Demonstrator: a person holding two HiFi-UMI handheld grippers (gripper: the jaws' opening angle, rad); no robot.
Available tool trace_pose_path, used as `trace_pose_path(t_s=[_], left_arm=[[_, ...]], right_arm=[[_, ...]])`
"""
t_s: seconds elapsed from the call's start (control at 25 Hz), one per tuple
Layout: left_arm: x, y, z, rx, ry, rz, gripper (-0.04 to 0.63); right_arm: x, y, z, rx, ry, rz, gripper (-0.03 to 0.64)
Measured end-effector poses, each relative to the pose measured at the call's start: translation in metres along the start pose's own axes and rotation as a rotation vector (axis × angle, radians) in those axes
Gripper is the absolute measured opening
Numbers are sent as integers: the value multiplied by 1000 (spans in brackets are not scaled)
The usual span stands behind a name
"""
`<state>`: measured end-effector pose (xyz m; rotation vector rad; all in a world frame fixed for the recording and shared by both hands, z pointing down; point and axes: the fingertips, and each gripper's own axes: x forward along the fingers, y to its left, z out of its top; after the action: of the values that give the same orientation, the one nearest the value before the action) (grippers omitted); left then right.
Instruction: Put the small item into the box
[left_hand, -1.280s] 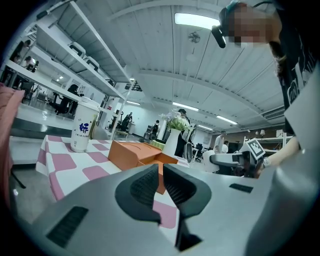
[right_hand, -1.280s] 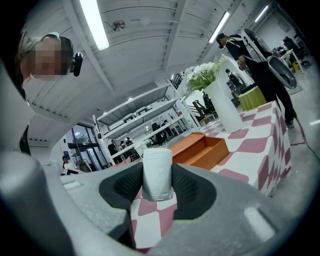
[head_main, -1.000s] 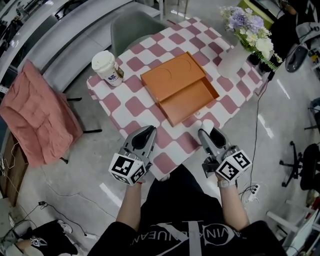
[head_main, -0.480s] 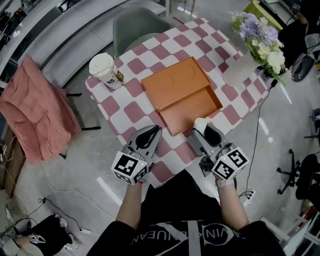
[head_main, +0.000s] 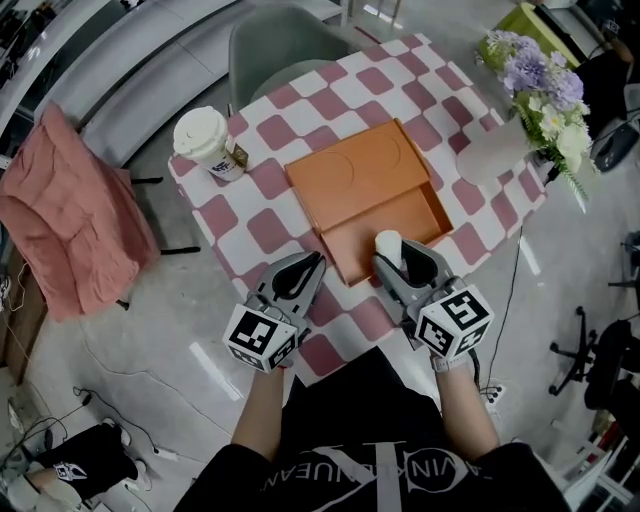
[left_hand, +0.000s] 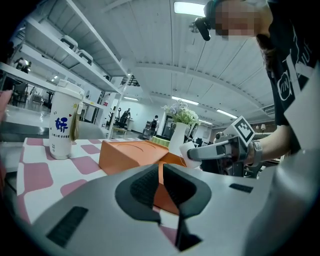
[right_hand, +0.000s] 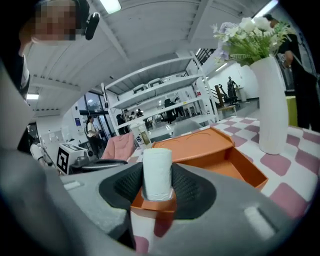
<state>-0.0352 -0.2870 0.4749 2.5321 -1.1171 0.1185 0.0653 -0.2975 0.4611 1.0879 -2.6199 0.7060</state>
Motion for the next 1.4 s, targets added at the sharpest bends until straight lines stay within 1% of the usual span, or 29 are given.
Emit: trace_pose_path(t_s=[0.12, 0.36, 0.52, 0.68, 0.96, 1.16, 1.4], left_arm=[[3, 6, 0, -5, 0, 10, 29], [9, 14, -4, -16, 8, 19, 29], [13, 16, -7, -24, 10, 21, 29], [16, 18, -10, -36, 15, 17, 29], [16, 24, -14, -60, 18, 26, 29], [16, 28, -17, -73, 18, 33, 29], [15, 32, -16, -80, 19, 42, 29]], right_arm=[[12, -1, -3, -71, 81, -12, 179], [35, 3, -7, -224, 220, 0, 179], [46, 8, -16, -304, 339, 29, 179], [53, 9, -28, -405, 466, 51, 179], [66, 5, -42, -529, 623, 77, 179], [72, 3, -56, -577, 731, 131, 179], [77, 3, -67, -609, 800, 163, 179]])
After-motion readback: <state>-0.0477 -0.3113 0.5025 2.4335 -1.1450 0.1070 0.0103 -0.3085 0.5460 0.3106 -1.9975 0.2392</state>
